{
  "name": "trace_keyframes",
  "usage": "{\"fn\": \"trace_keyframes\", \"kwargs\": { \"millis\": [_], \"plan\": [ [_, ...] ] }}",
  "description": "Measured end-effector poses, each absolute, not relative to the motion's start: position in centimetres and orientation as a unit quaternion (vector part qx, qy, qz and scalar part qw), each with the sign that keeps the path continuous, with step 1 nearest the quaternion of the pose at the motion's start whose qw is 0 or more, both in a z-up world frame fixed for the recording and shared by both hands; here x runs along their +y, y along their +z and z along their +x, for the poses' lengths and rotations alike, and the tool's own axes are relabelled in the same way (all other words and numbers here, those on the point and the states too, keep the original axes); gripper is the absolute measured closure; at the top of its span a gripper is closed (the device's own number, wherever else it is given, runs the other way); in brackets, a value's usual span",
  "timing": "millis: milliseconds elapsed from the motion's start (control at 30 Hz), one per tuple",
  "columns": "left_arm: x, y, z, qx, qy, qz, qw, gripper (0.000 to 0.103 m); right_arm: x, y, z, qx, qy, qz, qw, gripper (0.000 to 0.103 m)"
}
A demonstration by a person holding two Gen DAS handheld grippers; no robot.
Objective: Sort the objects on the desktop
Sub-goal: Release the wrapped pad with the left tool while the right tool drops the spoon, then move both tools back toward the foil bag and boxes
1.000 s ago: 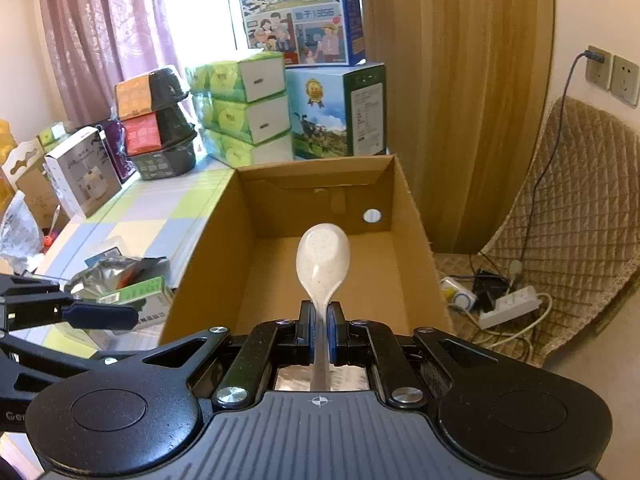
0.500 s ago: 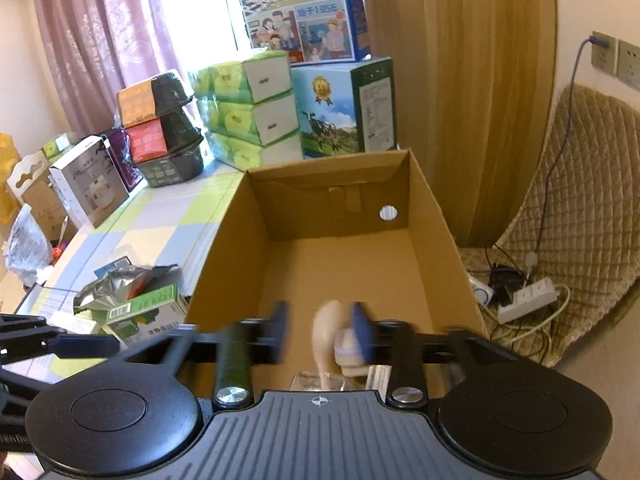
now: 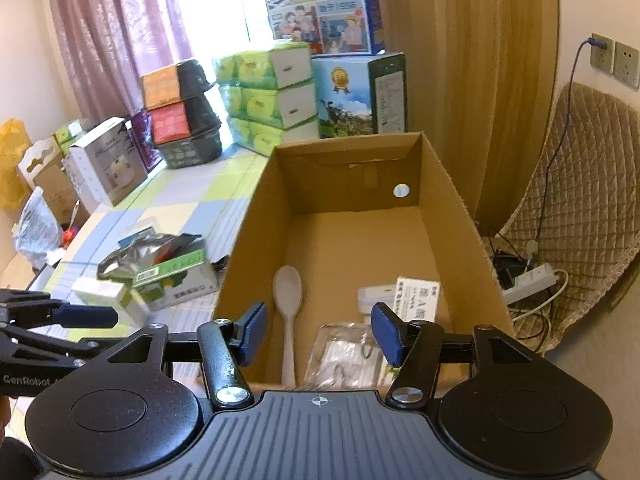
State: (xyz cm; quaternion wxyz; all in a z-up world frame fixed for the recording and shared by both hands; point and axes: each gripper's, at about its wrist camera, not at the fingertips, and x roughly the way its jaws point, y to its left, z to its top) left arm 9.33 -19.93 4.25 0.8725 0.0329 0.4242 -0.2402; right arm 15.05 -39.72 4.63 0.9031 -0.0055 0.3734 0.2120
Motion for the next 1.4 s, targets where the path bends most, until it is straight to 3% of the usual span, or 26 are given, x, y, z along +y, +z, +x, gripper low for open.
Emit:
{"fn": "trace_keyframes", "kwargs": {
  "millis": [567, 933, 1400],
  "plan": [
    [-14.6, 4.7, 5.5, 0.42, -0.21, 0.014, 0.883, 0.035, -35.5, 5.6, 9.3, 0.368, 0.243, -0.04, 0.896, 0.026],
    [-10.8, 5.0, 4.4, 0.415, -0.185, -0.001, 0.891, 0.027, -32.6, 5.5, 7.4, 0.368, 0.266, -0.054, 0.889, 0.021],
    [-6.3, 4.0, 4.0, 0.418, -0.148, -0.015, 0.896, 0.017, -30.3, 5.2, 5.9, 0.367, 0.282, -0.062, 0.884, 0.007]
  ]
}}
